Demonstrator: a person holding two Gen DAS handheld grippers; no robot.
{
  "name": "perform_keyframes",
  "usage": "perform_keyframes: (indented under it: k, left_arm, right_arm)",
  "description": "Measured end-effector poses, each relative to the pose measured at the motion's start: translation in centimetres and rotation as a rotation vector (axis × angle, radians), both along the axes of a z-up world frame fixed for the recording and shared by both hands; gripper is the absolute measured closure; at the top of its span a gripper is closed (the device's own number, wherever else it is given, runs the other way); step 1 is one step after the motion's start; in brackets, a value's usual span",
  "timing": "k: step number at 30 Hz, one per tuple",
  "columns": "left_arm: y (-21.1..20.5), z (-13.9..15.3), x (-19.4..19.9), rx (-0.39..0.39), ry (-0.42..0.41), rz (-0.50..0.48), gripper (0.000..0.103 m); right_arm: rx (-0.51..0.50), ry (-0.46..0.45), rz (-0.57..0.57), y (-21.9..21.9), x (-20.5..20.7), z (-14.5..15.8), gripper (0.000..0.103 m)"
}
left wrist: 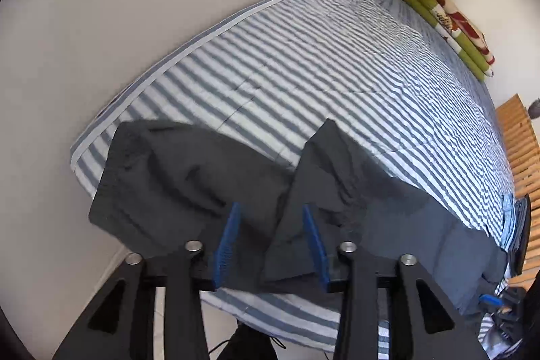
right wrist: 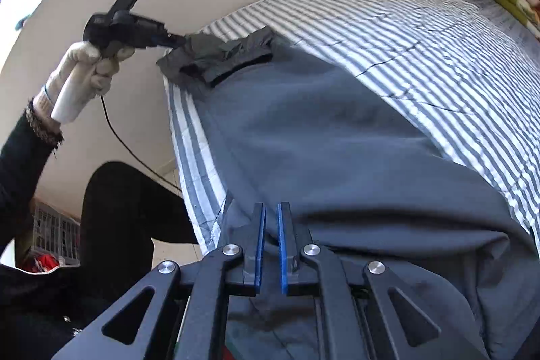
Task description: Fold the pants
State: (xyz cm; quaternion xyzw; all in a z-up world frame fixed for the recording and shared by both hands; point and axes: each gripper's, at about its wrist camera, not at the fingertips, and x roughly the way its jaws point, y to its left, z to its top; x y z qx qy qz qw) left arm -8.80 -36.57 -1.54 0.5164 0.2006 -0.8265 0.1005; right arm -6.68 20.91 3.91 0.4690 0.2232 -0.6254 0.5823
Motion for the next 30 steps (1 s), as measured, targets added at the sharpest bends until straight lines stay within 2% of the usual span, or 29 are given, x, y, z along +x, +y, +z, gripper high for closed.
perform_keyframes:
  k: [1,3,6,8,10,11,13,15,16,18,23,25,28,30]
  left_arm:
    - [1.4,0.1,-1.1,-0.016,0.006,-0.043,0.045]
    - [4.4,-0.4,-3.4,-0.048,-0.014,-0.125,0.045]
    - [8.5,-3.6,-6.9,-0.090,-0.090,-0.220,0.044]
    - [9.8,-5.8,-8.2,-0.104,-0.148,-0.240,0.043]
    - [10.4,-7.4,-9.1,-0.190,-0.190,-0.235,0.041]
    - [10.3,-8.0,-9.3,-0.187,-0.193,-0.226,0.040]
    - [9.5,-7.9,-9.5,-0.156,-0.159,-0.211,0.040]
    - [8.6,-7.5,-9.4,-0.156,-0.156,-0.195,0.059]
    - [8.0,-7.2,-9.4,-0.170,-0.164,-0.178,0.075]
    - [6.4,-6.4,-9.1,-0.134,-0.150,-0.146,0.075]
    - [0.9,-3.4,-7.8,-0.122,-0.091,-0.006,0.075]
    - [-0.8,-2.5,-7.8,-0.151,-0.090,0.028,0.075]
    - [-1.6,-1.5,-8.2,-0.239,-0.097,0.033,0.076]
    - [-1.5,-0.6,-8.8,-0.252,-0.082,0.024,0.076]
  right_arm:
    - [-0.025,0.002,-0.041,0.7,-1.1,0.8,0.096]
    - [-0.085,0.026,-0.144,3.1,-3.7,2.3,0.096]
    - [-0.147,0.086,-0.309,7.5,-7.6,4.1,0.096]
    - [-0.142,0.136,-0.387,10.4,-10.0,4.8,0.095]
    - [-0.096,0.206,-0.439,12.4,-12.1,4.9,0.092]
    - [-0.071,0.218,-0.453,13.3,-13.2,4.8,0.086]
    - [-0.028,0.194,-0.456,14.2,-15.0,4.1,0.076]
    - [-0.005,0.167,-0.447,14.0,-16.2,3.0,0.065]
    - [0.004,0.158,-0.430,13.7,-16.3,2.6,0.063]
    - [0.012,0.157,-0.380,12.6,-16.4,1.6,0.055]
    - [0.057,0.116,-0.291,8.0,-17.0,-2.5,0.054]
    - [0.092,0.116,-0.242,6.6,-16.8,-4.1,0.054]
    - [0.143,0.101,-0.176,5.0,-16.1,-6.1,0.054]
    - [0.178,0.111,-0.135,4.3,-15.2,-7.3,0.054]
